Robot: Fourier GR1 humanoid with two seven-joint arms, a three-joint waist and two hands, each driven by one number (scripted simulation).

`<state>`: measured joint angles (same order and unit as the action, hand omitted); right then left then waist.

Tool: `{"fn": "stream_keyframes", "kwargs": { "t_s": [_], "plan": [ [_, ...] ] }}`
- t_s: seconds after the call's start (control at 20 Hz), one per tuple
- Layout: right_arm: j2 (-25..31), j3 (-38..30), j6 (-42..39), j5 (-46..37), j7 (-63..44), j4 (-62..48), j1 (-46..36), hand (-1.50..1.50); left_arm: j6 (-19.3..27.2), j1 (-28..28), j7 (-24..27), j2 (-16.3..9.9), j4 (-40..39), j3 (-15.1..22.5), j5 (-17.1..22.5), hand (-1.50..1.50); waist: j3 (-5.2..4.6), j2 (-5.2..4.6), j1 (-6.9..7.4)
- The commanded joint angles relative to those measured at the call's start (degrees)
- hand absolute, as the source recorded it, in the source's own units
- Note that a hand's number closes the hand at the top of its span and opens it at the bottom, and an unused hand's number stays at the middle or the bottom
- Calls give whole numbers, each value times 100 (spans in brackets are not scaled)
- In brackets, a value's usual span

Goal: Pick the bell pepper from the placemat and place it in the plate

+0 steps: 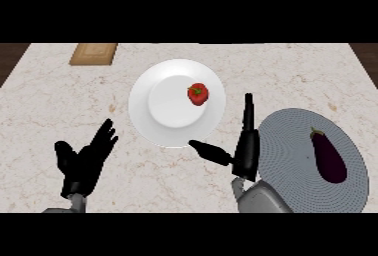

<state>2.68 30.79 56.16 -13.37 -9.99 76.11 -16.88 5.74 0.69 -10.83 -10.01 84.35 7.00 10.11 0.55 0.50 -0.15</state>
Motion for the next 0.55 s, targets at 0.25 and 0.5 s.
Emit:
{"fn": "stream_keyframes", "kwargs": {
  "t_s": [0.25,0.5],
  "plan": [
    [95,834,80,-1172,-579,1003,1338,-150,-151,394,9,16,-52,-60,-48,0,-58,-35,-6],
    [224,937,5,-1495,-536,1345,1951,-150,-289,184,400,143,-573,-158,-92,0,-58,-44,-20]
  ]
}}
